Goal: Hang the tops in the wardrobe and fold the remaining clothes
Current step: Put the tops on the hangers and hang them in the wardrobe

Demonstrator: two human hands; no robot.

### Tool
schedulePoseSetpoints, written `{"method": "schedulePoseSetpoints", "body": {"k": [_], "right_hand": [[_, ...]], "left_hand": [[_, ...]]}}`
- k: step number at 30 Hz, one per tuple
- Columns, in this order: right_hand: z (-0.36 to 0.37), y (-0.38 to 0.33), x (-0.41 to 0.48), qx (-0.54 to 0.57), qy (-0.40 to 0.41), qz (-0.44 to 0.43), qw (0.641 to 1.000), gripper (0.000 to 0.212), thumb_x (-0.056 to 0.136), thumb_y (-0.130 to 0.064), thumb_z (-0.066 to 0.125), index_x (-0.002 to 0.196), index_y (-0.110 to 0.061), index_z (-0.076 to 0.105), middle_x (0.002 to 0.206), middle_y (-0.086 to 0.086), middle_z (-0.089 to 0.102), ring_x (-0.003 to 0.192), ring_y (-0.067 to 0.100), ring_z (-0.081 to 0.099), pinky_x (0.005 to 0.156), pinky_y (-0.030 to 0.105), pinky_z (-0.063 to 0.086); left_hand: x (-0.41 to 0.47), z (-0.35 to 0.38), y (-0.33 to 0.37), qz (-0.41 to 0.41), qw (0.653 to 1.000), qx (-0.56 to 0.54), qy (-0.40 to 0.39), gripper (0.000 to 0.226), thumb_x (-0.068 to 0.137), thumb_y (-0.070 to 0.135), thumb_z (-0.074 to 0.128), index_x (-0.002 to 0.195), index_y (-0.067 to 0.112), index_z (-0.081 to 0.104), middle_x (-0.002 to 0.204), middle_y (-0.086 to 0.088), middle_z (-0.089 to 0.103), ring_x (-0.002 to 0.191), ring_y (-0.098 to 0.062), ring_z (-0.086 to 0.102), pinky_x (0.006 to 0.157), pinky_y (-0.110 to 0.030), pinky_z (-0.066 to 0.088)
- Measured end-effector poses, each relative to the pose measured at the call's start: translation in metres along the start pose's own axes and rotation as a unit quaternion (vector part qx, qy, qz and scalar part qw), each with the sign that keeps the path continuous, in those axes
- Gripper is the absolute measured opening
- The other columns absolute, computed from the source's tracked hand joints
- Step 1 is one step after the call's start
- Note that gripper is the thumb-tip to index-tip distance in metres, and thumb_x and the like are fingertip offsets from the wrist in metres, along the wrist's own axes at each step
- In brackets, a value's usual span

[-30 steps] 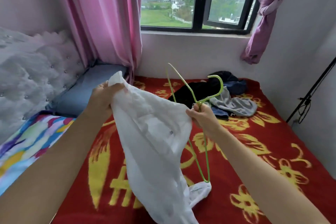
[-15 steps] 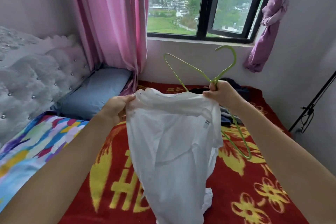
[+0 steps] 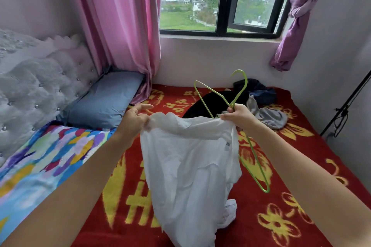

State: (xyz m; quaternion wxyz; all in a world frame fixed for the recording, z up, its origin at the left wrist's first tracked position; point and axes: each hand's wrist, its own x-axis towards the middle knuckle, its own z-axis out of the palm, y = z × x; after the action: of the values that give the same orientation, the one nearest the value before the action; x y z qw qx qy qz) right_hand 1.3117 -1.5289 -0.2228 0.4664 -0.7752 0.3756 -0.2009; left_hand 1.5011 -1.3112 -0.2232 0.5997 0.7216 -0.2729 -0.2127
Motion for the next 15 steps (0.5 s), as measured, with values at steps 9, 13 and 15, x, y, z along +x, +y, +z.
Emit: {"method": "schedulePoseSetpoints", "body": {"k": [9,13,15], "right_hand": [[0.017,0.014,0.011,0.023,-0.011,0.053,0.998,0.042,0.082,-0.006,0.066,0.06,-0.018,0.031,0.054,0.002,0.034,0.042,0.011,0.029,0.04,0.022,0.024],[0.031,0.037,-0.003,-0.004,-0.02,0.06,0.998,0.036,0.085,-0.008,0.065,0.061,-0.013,0.038,0.053,0.0,0.045,0.027,0.001,0.034,0.032,0.011,0.024],[0.041,0.052,-0.011,-0.004,-0.022,0.065,0.998,0.029,0.086,-0.013,0.066,0.067,-0.01,0.044,0.052,-0.003,0.042,0.026,-0.002,0.037,0.032,0.01,0.026]], "left_hand": [[-0.001,-0.003,-0.002,0.013,0.999,0.036,0.024,0.025,0.09,0.015,0.061,0.065,0.008,0.059,0.062,-0.007,0.054,0.061,-0.02,0.049,0.06,-0.027,0.042],[0.003,0.0,0.012,0.101,0.981,0.141,0.091,0.028,0.094,0.019,0.055,0.069,0.006,0.053,0.06,-0.008,0.047,0.055,-0.017,0.041,0.053,-0.028,0.034],[0.005,0.001,0.021,0.151,0.966,0.182,0.108,0.03,0.094,0.018,0.054,0.066,0.008,0.05,0.056,-0.007,0.043,0.05,-0.01,0.039,0.05,-0.022,0.031]]}}
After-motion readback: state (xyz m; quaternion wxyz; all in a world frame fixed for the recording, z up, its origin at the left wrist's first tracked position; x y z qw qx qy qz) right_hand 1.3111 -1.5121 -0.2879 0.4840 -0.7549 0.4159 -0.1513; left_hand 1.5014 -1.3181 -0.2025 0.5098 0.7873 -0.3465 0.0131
